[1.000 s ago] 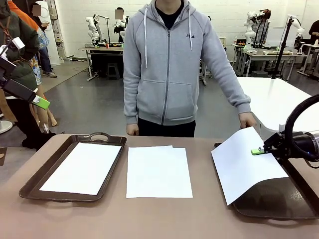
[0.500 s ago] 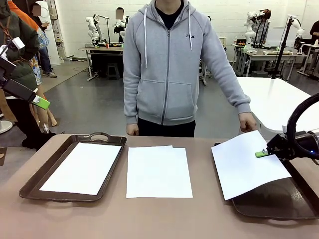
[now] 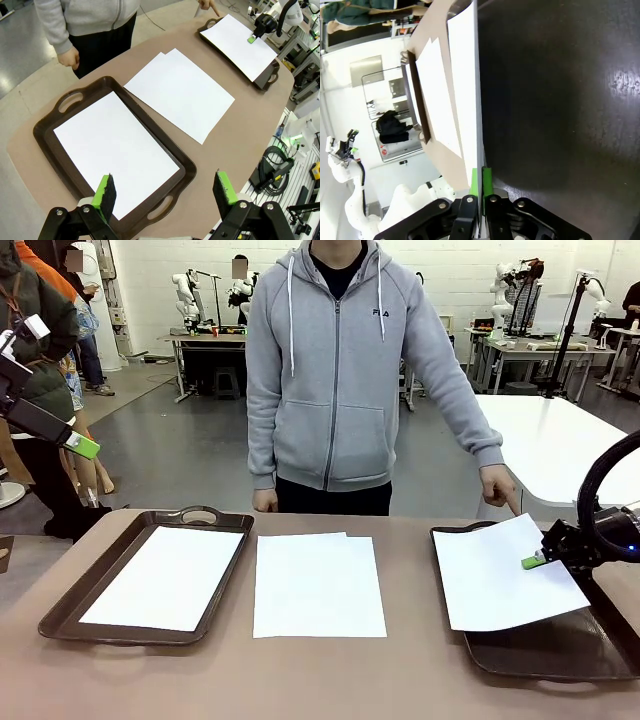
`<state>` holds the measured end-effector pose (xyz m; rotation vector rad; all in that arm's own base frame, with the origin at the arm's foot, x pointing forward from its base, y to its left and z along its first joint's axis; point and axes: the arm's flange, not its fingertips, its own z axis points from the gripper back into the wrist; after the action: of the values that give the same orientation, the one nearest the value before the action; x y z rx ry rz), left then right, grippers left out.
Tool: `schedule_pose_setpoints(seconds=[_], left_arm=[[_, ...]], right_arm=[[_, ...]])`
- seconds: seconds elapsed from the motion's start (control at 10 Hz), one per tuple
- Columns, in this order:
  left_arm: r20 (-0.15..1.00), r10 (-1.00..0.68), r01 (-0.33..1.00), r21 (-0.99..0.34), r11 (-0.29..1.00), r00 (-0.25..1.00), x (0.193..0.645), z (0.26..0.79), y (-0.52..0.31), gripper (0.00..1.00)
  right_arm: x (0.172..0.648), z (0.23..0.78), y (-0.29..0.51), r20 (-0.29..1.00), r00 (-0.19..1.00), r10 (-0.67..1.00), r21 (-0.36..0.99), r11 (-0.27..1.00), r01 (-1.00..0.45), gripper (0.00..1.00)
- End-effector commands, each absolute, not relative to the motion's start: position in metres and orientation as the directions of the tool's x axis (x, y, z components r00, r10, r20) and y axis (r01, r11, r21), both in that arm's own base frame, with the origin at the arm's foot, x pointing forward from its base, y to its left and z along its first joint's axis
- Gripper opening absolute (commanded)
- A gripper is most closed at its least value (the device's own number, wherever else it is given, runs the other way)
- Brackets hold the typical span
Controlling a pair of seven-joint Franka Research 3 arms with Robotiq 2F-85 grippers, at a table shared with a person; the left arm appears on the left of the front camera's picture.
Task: Sort the A4 documents.
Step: Place the A4 Paper in the designated Handle tray.
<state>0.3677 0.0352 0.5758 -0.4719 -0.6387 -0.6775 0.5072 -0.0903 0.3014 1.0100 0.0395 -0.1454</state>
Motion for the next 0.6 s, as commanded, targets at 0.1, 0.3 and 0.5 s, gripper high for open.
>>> schedule_pose_setpoints(seconds=[0.1, 0.3, 0.5], left_arm=[[0.674, -0.424, 0.697, -0.191, 0.691, 0.605, 0.367, 0.576, 0.034, 1.00], [0.674, -0.424, 0.697, -0.191, 0.691, 0.605, 0.367, 0.576, 0.034, 1.00], [0.674, -0.424, 0.697, -0.191, 0.691, 0.605, 0.367, 0.576, 0.034, 1.00]], right_arm=[[0.509, 0.310, -0.092, -0.144, 0.984, -0.106, 0.772, 0.610, 0.178, 0.01], [0.512, 0.316, -0.097, -0.171, 0.982, -0.084, 0.741, 0.645, 0.184, 0.01], [0.519, 0.318, -0.098, -0.173, 0.984, -0.044, 0.728, 0.668, 0.158, 0.01]])
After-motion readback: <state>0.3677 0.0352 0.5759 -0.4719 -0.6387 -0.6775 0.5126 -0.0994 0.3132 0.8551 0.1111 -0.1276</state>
